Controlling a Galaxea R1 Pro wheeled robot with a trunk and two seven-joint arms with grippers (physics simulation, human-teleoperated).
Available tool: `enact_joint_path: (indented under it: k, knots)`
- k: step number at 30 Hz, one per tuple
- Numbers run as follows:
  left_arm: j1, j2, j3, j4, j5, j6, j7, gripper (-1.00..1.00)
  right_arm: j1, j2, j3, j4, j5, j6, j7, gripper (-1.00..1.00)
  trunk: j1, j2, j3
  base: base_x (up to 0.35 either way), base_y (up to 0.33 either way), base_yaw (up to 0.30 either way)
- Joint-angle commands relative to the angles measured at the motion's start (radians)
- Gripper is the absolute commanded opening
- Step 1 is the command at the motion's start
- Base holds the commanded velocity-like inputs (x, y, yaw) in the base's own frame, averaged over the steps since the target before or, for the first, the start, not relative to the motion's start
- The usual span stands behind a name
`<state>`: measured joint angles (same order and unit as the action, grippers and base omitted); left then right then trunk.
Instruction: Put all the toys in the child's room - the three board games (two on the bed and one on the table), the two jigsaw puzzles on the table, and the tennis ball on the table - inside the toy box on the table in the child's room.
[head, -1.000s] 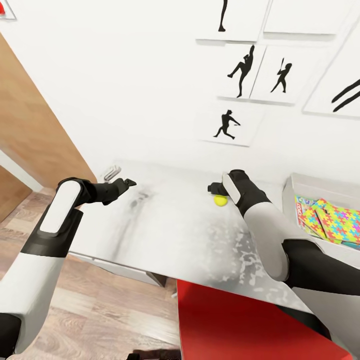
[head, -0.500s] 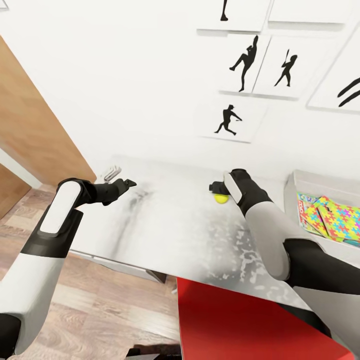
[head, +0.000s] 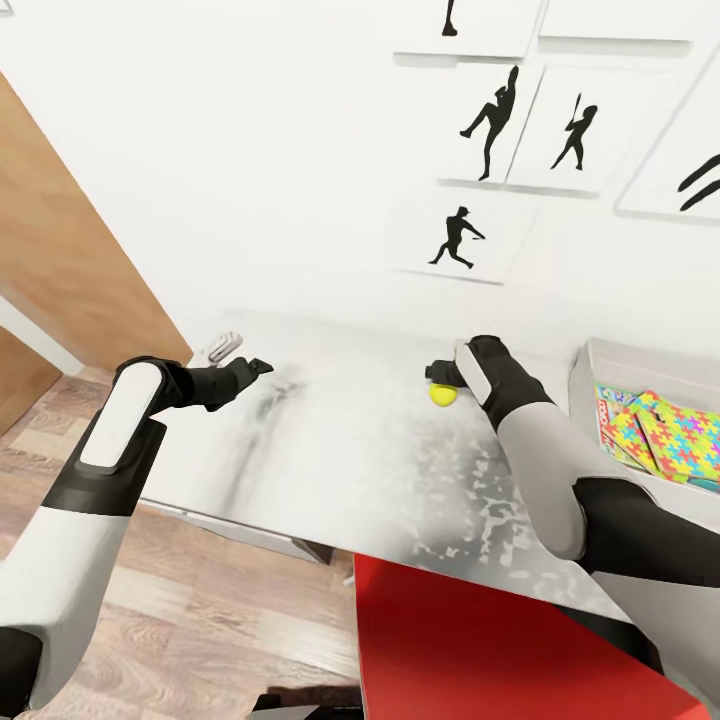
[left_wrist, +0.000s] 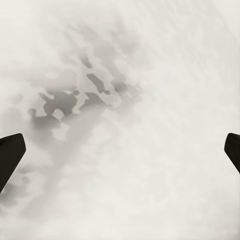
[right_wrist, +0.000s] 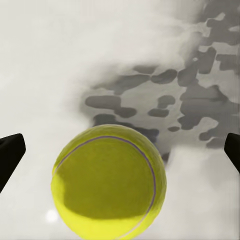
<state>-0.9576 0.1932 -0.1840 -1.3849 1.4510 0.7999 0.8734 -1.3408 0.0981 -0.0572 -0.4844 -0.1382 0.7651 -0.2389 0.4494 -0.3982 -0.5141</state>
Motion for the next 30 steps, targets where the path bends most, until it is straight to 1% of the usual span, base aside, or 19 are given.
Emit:
enact_joint_path:
  k: [1, 30]
  knots:
    - [-0.001, 0.001, -0.002, -0.001, 0.009, -0.001, 0.010, 1.00, -0.001, 0.000, -0.004, -0.002, -0.011, 0.002, -0.009, 1.00, 0.001, -0.002, -0.002, 0.000, 0.000, 0.000]
    - [0.000, 0.002, -0.002, -0.001, 0.009, -0.001, 0.010, 1.00, 0.004, 0.001, 0.000, -0.003, -0.013, 0.002, -0.008, 1.00, 0.001, -0.002, -0.002, 0.000, 0.000, 0.000]
